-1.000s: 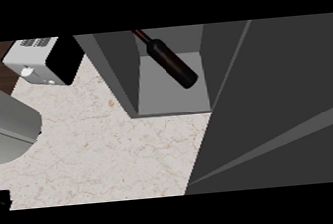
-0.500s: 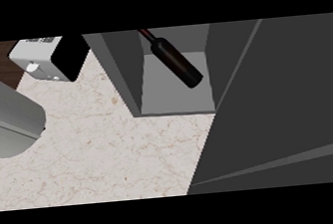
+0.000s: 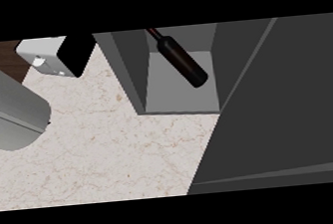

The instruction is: Pick up the wine, place it into the cabinet and close the cabinet

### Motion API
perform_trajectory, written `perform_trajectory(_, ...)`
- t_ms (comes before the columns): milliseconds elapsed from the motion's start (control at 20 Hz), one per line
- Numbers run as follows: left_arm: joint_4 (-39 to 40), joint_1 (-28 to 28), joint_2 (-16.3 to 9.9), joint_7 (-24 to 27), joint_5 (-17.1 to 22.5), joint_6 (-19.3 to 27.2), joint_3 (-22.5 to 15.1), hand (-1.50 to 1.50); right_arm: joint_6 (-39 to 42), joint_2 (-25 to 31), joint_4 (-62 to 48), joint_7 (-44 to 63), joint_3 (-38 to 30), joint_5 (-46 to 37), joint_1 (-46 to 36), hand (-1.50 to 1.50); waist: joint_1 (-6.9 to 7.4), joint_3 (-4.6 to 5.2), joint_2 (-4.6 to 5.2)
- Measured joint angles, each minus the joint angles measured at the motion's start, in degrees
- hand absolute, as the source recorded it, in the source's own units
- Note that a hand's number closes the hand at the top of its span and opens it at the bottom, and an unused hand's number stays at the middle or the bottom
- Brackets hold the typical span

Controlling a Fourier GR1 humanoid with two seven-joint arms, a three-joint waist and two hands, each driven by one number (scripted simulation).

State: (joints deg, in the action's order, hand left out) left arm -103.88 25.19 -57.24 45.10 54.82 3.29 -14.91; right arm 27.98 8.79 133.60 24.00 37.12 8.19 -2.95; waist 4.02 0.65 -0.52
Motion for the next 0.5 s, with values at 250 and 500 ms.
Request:
perform_trajectory(250, 0.10, -0.17, -0.50, -0.11, 0.12, -1.06, 0.43, 1.50, -0.80, 0.32, -0.96, -0.67, 0.07, 1.98, 0.08, 1.50, 0.71, 0.07, 0.38)
perform_trajectory(500, 0.16, -0.30, -0.73, -0.27, 0.08, -2.12, 0.31, 1.50, -0.86, 0.49, -1.53, -1.29, -0.17, 3.22, -0.26, 1.50, 1.58, 0.20, 0.81)
